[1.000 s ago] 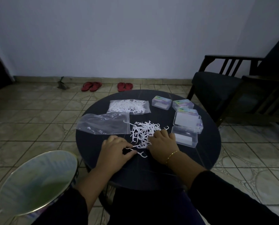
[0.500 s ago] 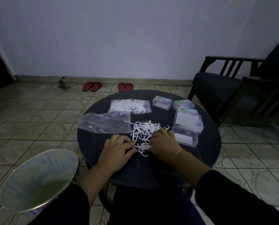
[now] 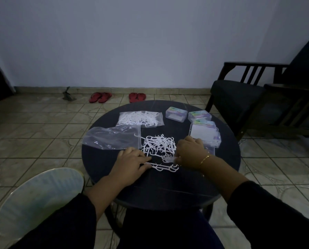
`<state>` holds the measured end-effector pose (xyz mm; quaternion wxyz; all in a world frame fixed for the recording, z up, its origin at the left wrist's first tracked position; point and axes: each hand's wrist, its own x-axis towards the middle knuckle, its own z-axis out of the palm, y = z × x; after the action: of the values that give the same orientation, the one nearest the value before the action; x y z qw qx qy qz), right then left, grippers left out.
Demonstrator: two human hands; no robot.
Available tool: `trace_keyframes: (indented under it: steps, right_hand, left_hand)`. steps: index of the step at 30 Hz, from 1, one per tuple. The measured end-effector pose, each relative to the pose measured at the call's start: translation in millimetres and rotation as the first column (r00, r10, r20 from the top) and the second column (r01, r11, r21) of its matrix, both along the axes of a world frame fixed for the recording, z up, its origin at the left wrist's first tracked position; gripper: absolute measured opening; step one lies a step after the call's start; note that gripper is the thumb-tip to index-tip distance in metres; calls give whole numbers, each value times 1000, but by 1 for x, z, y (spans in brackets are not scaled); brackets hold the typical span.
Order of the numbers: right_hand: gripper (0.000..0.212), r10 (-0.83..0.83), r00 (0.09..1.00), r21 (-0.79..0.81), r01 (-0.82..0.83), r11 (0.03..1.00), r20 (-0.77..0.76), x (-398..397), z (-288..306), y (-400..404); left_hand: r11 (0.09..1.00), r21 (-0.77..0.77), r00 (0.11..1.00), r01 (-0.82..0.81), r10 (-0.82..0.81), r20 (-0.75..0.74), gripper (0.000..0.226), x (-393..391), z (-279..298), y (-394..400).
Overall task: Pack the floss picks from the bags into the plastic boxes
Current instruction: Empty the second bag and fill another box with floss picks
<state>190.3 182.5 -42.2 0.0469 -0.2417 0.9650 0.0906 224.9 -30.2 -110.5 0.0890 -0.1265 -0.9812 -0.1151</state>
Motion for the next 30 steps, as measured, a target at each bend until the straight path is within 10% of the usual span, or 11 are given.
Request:
trace_keyframes:
  steps: [15, 30]
  right_hand:
    - [31, -297, 943, -82, 288, 954, -152, -29, 5, 62]
    - [32, -329, 931, -422, 237, 875, -159, -12, -32, 78]
  left_hand:
    - [967, -144, 978, 209, -204, 51, 47, -31, 20, 46]
    - [897, -234, 927, 375, -364, 92, 24, -42, 39, 58]
